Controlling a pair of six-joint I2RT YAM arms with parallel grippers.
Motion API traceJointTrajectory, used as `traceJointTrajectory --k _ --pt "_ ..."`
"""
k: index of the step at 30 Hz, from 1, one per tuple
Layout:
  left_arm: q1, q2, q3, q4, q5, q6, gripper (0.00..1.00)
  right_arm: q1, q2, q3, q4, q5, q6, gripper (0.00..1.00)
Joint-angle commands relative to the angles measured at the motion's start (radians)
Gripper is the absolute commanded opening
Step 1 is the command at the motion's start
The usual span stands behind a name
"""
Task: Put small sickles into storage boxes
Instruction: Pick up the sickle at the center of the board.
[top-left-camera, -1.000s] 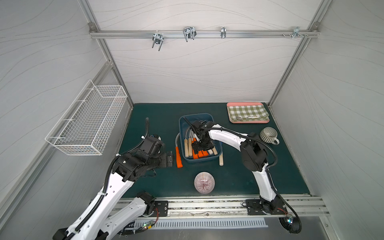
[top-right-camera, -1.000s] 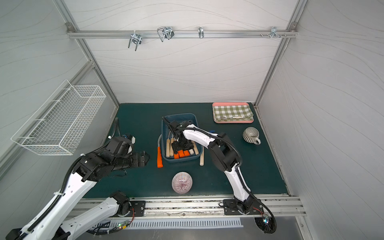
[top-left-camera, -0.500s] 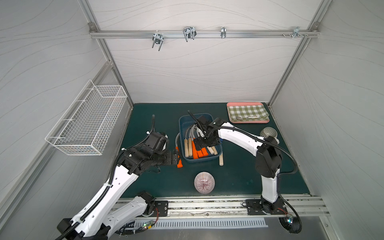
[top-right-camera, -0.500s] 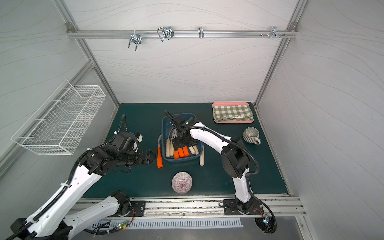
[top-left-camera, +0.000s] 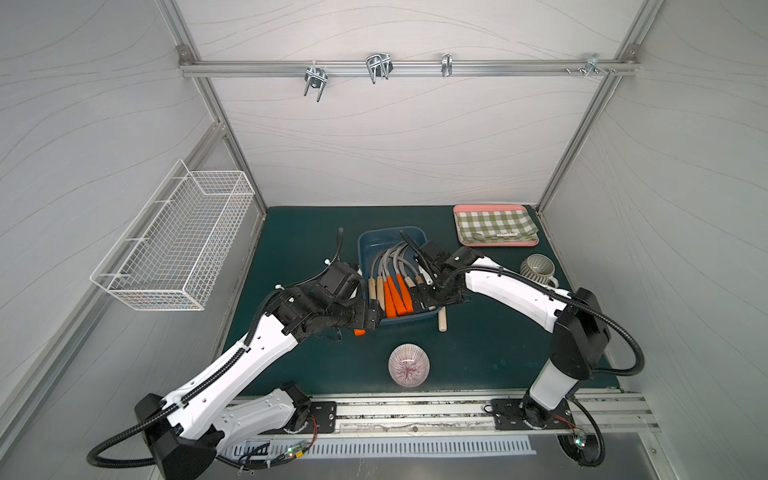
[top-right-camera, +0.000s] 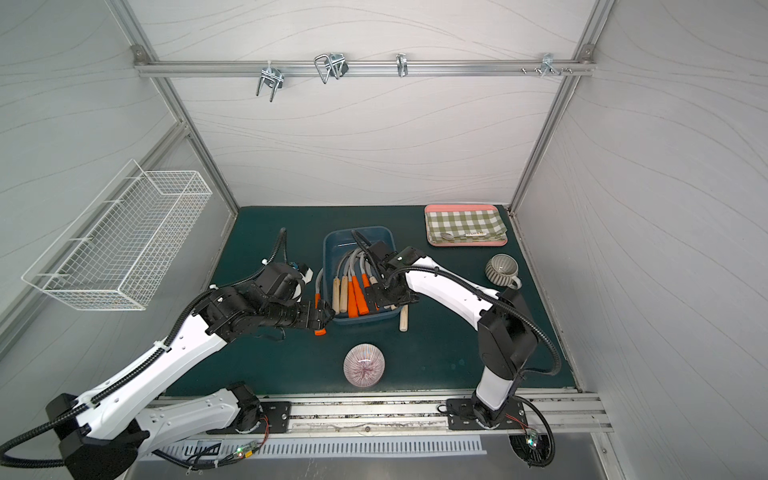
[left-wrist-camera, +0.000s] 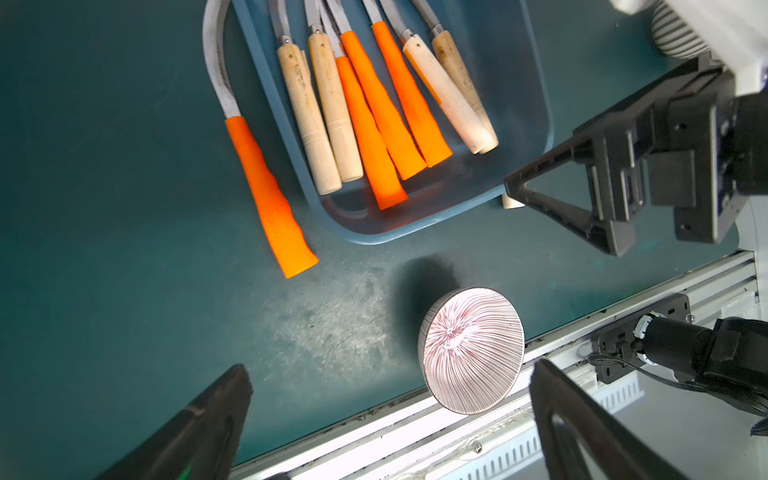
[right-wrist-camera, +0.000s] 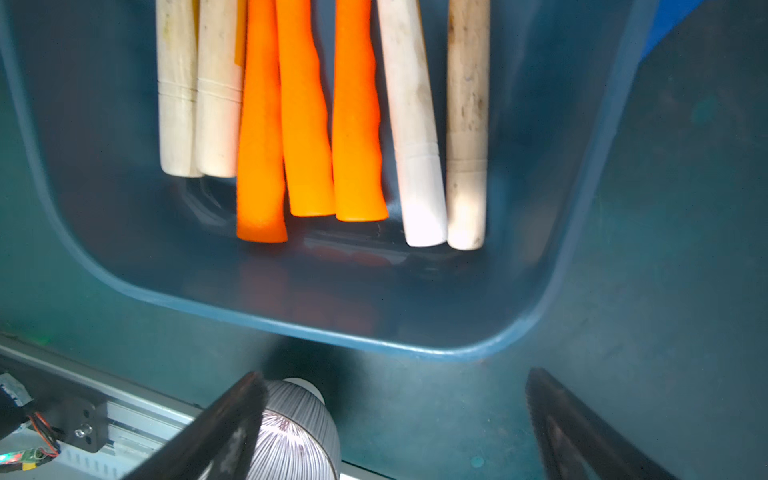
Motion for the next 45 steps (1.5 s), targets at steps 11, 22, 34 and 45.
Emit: traceJointTrajectory --k 11,22,34,45 --pt "-0.083 0.069 0.032 0.115 -0.038 -0.027 0.99 -0.005 -0.244 -0.289 0.186 0.026 0.049 0.99" --pt "-0.118 0.113 0.032 0.145 -0.043 -0.037 0.99 -0.007 -0.267 -0.440 0.318 0.057 0.069 0.90" --pt "-0.119 0.126 0.037 0.131 -0.043 -0.028 0.99 -0.039 -0.203 -0.501 0.443 0.099 0.125 0.56" --pt "-0.119 0.128 0.038 0.103 -0.048 -0.017 0.99 -0.086 -0.148 -0.560 0.540 0.067 0.146 0.56"
